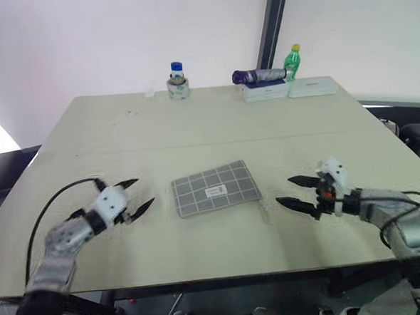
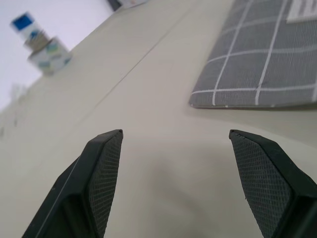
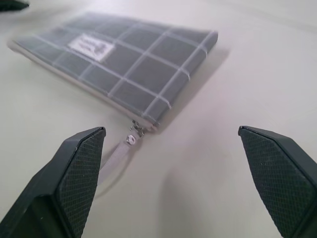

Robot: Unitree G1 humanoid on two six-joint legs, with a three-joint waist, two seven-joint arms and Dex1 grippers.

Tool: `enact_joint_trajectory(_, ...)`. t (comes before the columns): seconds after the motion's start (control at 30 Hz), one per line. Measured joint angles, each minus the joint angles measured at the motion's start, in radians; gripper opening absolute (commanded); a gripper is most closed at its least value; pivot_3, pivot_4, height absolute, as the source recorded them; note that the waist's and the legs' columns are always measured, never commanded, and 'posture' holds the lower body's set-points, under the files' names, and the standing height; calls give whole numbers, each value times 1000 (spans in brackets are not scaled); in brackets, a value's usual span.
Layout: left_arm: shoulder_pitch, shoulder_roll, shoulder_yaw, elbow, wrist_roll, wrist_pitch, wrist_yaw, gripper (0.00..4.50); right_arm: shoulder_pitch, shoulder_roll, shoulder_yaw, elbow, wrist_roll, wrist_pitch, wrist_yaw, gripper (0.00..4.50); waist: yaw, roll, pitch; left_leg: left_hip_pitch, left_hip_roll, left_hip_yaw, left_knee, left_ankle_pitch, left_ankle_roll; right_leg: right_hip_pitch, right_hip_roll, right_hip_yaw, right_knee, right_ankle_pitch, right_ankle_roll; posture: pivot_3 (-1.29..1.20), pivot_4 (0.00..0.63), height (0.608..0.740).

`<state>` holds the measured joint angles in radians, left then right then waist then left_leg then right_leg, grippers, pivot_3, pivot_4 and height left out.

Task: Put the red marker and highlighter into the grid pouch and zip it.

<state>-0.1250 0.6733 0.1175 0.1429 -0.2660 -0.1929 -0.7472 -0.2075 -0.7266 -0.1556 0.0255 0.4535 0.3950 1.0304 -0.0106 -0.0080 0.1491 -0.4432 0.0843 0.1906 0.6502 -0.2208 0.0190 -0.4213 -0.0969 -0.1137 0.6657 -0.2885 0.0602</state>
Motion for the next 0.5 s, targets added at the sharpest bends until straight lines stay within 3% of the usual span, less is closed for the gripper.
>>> enact_joint_trajectory(0.2,188,66,198,-144,-180,191,-41,3614,46,-50,-59,63,-38,-160,39,4459,-5,1,1,3,0,-1,1,-3,4,1,-1,0,0,0,-1,0,150,740)
enact_joint_trajectory(0.33,241,96,318,-132,-204,227,-55,3614,28,-84,-89,140,-51,-229,65,4459,-3,1,1,3,0,-2,1,-3,4,-2,-1,0,-1,0,-2,0,150,740)
enact_joint_trajectory(0.5,252,108,381,-99,-201,223,-70,3614,1,-84,-85,207,-67,-272,94,4459,-4,1,1,2,0,-1,0,-3,4,-2,-2,0,-1,0,-2,0,150,740)
